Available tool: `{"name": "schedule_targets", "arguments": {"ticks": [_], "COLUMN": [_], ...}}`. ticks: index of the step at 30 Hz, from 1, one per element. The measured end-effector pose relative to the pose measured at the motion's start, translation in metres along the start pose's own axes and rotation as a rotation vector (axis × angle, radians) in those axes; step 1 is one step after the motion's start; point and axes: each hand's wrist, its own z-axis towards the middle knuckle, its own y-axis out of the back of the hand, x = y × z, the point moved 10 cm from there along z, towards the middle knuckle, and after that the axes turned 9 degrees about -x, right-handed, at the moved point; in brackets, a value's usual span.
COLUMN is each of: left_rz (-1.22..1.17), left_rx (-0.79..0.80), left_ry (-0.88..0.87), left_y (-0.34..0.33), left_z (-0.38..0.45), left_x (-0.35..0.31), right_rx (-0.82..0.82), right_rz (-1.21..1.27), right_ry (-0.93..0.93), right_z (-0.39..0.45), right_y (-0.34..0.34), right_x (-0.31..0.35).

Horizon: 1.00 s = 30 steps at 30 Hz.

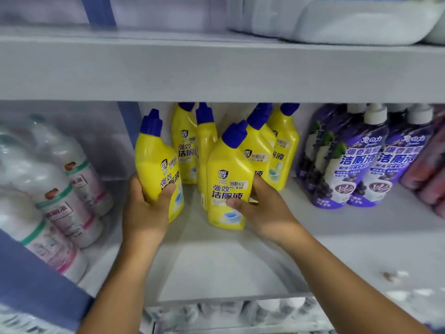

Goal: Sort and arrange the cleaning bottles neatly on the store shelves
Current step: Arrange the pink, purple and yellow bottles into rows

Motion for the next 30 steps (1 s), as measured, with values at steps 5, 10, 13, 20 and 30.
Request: {"name": "schedule_targets", "arguments": {"ticks": [5,10,13,20,30], "left_rz": [0.019,-0.228,-0.291,-0.196,-0.112], "left_rx": [-0.396,-0.044,0.025,0.235,0.039], "left_ry": [-0.551,-0.357,-0.29,-0.216,-0.163], "left_y": [0.036,-0.039,-0.069,-0.148,-0.138], "left_z": [-0.064,-0.078,-0.083,-0.059,-0.078], "left_x": [-0.064,-0.066,-0.077,-0.09,-0.088], "right_rx": [0.036,0.071,0.035,-0.071,-0.196], "right_rz": [-0.012,-0.006,-0.001,-0.053,-0.091], "right_ry": [-0.029,-0.049,-0.046,-0.025,-0.044], "right_z": [-0.006,-0.014,-0.023,-0.042,-0.047], "right_y": [0.022,0.048,0.069,0.135,0.182], "right_x": [-0.01,-0.019,-0.026,-0.044,-0.059]}}
